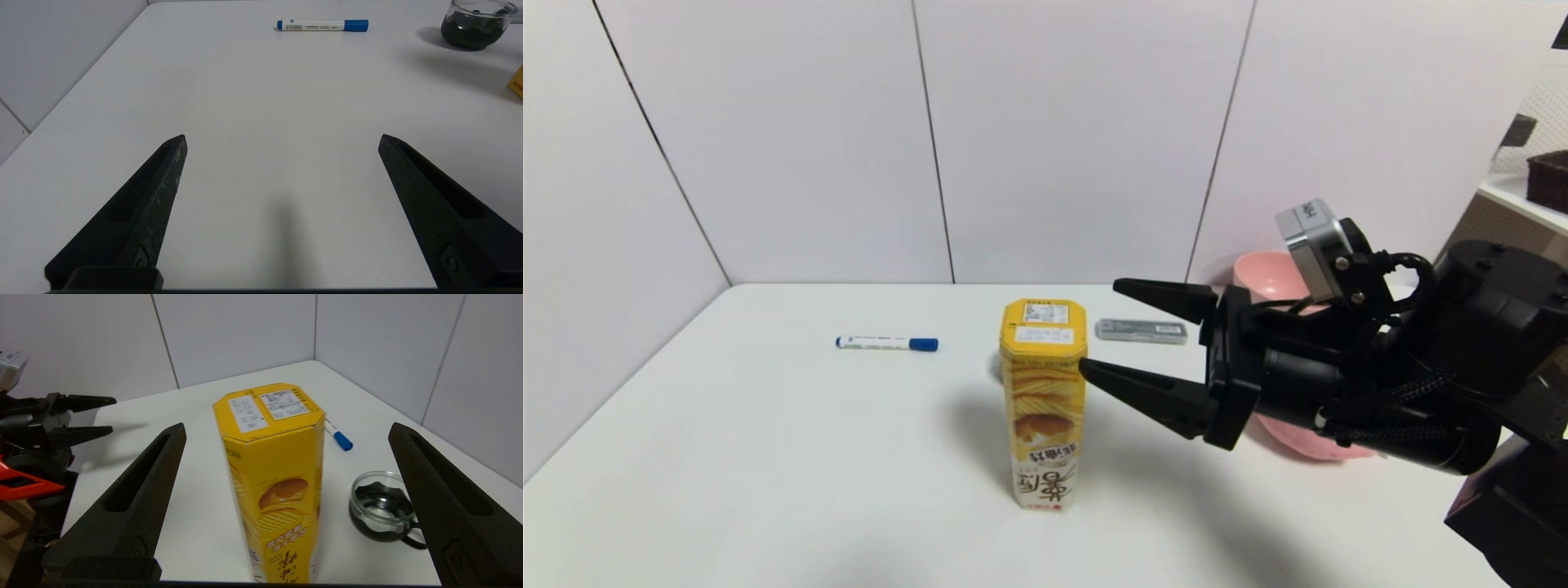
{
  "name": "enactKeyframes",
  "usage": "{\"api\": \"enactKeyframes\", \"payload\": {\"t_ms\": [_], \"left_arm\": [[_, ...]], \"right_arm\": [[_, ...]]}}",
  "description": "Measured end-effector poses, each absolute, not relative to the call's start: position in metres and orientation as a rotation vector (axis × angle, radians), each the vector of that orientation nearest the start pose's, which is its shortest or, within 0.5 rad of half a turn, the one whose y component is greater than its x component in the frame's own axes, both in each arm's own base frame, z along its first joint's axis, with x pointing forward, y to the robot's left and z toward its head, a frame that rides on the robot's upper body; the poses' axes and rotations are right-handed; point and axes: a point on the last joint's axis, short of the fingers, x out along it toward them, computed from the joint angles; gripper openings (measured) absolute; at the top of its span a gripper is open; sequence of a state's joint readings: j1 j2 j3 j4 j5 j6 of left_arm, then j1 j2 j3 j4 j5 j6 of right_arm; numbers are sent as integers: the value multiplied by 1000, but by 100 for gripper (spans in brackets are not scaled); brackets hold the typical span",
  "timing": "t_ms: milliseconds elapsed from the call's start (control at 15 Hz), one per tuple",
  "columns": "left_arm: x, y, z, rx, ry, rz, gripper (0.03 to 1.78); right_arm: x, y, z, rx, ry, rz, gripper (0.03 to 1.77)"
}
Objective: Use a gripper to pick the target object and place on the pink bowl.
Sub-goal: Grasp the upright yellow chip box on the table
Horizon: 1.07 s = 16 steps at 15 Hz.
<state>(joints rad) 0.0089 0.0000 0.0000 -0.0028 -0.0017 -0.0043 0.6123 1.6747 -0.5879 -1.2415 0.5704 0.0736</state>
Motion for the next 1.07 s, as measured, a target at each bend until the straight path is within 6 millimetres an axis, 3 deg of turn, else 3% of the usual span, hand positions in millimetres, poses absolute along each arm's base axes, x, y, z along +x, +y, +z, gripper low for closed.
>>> {"api": "enactKeyframes", "payload": {"t_ms": [467,1067], "left_arm": [[-23,0,76,-5,-3,7,169],[-23,0,76,-4,-3,8,169]], "right_arm": [[215,194,178,61,-62,1266,171],[241,220,151,49,-7,1273,171]]}}
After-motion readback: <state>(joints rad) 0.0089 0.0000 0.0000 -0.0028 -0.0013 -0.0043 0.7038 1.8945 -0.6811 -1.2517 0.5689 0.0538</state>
